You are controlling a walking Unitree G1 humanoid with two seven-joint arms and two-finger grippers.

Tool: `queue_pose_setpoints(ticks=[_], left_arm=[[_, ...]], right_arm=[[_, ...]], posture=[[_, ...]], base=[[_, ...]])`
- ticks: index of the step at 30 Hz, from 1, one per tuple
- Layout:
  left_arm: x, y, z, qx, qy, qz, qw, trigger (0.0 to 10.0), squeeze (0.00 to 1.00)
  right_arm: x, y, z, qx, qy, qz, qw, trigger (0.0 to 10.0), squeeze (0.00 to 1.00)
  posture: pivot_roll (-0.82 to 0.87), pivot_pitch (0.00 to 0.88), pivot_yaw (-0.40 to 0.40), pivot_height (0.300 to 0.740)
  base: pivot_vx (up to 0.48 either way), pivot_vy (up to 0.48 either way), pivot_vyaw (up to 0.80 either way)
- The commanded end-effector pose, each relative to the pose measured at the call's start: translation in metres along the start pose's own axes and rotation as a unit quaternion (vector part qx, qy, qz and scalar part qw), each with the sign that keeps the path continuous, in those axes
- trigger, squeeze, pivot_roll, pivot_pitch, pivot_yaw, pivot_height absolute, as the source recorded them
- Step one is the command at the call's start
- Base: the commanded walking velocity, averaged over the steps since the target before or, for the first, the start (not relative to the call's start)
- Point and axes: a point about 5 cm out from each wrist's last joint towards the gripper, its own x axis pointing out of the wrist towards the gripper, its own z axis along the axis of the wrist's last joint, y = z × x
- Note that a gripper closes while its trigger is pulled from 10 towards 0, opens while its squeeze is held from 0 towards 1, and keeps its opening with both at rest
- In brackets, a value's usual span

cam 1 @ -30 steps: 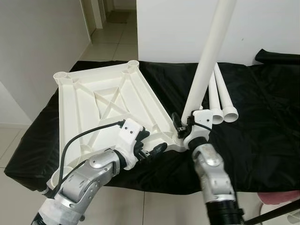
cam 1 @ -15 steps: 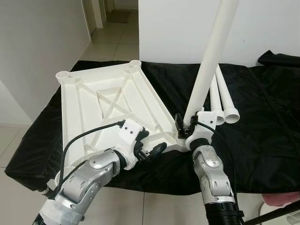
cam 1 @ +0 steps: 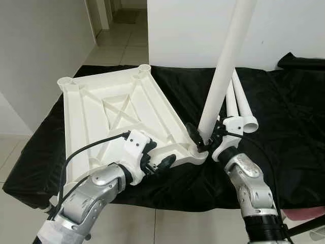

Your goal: Building children table

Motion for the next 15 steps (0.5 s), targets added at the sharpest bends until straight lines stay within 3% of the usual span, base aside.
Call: queue_pose_setpoints(ticks=[1, 8, 14, 15], left_arm=[[-0.002, -0.002, 0.000, 0.005, 0.004, -0.022, 1.000, 10.0, 0.00], [0.000, -0.009, -0.005, 0.013, 0.010, -0.037, 0.999, 10.0, 0.00], [0.003, -0.014, -0.007, 0.014, 0.009, -0.043, 0.999, 10.0, 0.00], [0.006, -0.015, -0.010, 0.021, 0.013, -0.042, 0.999, 10.0, 0.00]], right_arm=[[0.002, 0.001, -0.001, 0.002, 0.000, 0.023, 1.000, 10.0, 0.00], [0.011, 0.003, -0.010, -0.015, 0.029, 0.109, 0.993, 10.0, 0.00], [0.013, 0.002, -0.016, -0.024, 0.040, 0.125, 0.991, 10.0, 0.00], [0.014, 0.001, -0.019, -0.026, 0.044, 0.132, 0.990, 8.3, 0.00]], posture=[[0.03, 0.033, 0.032, 0.740], [0.03, 0.020, 0.029, 0.740], [0.03, 0.000, 0.033, 0.740], [0.02, 0.000, 0.037, 0.740]], base=[[0.000, 0.000, 0.00], [0.000, 0.000, 0.00], [0.000, 0.000, 0.00], [0.000, 0.000, 0.00]])
